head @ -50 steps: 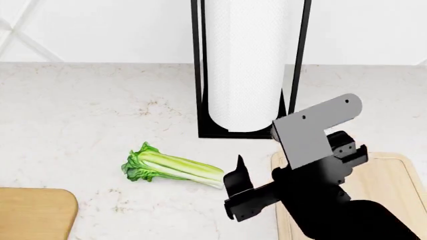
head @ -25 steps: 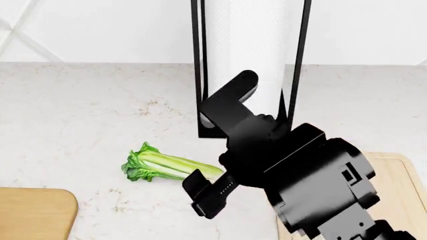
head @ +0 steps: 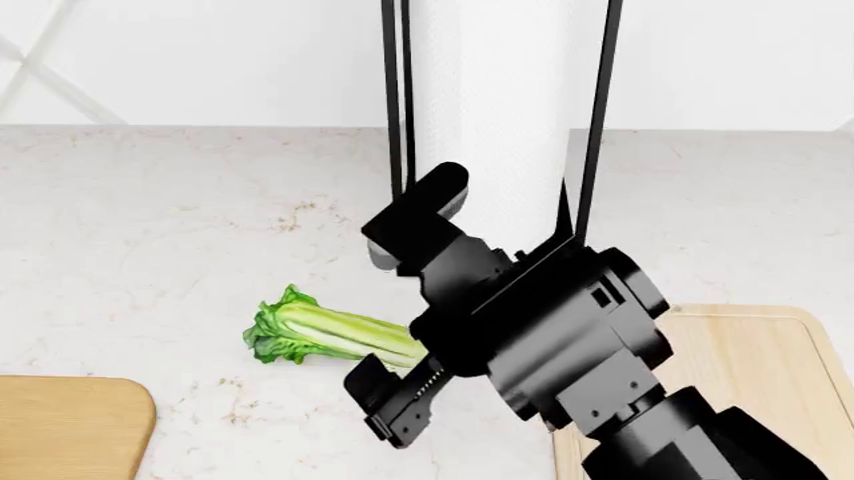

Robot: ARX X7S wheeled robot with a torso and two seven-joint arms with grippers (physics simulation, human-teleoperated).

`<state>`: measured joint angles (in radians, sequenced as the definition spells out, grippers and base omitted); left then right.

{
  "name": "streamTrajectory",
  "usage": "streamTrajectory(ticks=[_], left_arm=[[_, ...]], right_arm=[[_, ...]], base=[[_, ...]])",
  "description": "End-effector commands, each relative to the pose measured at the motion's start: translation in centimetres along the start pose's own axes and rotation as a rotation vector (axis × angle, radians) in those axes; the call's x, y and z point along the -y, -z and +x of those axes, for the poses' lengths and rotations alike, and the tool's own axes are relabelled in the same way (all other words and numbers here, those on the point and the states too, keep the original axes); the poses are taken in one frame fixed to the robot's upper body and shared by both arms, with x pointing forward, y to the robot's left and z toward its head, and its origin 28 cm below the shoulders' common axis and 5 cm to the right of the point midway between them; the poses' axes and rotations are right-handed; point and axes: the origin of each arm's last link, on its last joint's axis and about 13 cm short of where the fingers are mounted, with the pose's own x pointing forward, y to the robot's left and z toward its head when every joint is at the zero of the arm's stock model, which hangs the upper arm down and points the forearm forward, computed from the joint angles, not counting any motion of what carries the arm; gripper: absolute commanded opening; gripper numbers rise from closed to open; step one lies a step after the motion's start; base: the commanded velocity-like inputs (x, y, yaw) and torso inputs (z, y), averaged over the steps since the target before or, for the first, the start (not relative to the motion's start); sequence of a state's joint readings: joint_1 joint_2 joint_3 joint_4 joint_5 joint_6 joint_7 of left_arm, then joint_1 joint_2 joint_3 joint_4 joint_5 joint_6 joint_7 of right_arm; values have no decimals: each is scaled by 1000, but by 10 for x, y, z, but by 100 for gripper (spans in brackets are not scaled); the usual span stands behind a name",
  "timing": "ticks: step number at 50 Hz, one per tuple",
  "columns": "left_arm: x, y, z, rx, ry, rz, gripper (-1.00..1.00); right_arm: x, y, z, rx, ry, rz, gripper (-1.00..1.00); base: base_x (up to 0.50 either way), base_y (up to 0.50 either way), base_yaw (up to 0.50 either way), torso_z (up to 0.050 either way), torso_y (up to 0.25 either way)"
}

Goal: Place the celery and the celery on separate cutting boards.

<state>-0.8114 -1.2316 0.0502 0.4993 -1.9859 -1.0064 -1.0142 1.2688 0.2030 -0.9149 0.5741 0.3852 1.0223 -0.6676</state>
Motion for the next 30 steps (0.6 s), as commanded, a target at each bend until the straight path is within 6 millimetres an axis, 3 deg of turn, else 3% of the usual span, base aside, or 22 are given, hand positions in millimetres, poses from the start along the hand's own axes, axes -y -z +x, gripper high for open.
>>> streamTrajectory(ticks=[1, 6, 7, 12, 19, 30], left_arm=[[0, -2, 3, 26, -3, -28, 100], [2, -2, 4, 24, -2, -26, 100], [2, -2, 4, 24, -3, -26, 100], [1, -1, 4, 25, 0, -27, 100], [0, 1, 3, 18, -1, -15, 100], [3, -1, 1, 32, 5, -13, 100]], right_arm=[[-5, 6, 12, -35, -56, 12, 100], [-5, 6, 13, -26, -51, 16, 100], [-5, 5, 11, -22, -48, 10, -100], [-7, -1, 4, 2, -34, 2, -100], [-25, -5, -14, 33, -58, -70, -100], [-50, -4, -58, 118, -25, -134, -100]], base=[[0, 0, 0, 0, 0], [0, 0, 0, 0, 0], [0, 0, 0, 0, 0], [0, 0, 0, 0, 0], [0, 0, 0, 0, 0], [0, 0, 0, 0, 0]])
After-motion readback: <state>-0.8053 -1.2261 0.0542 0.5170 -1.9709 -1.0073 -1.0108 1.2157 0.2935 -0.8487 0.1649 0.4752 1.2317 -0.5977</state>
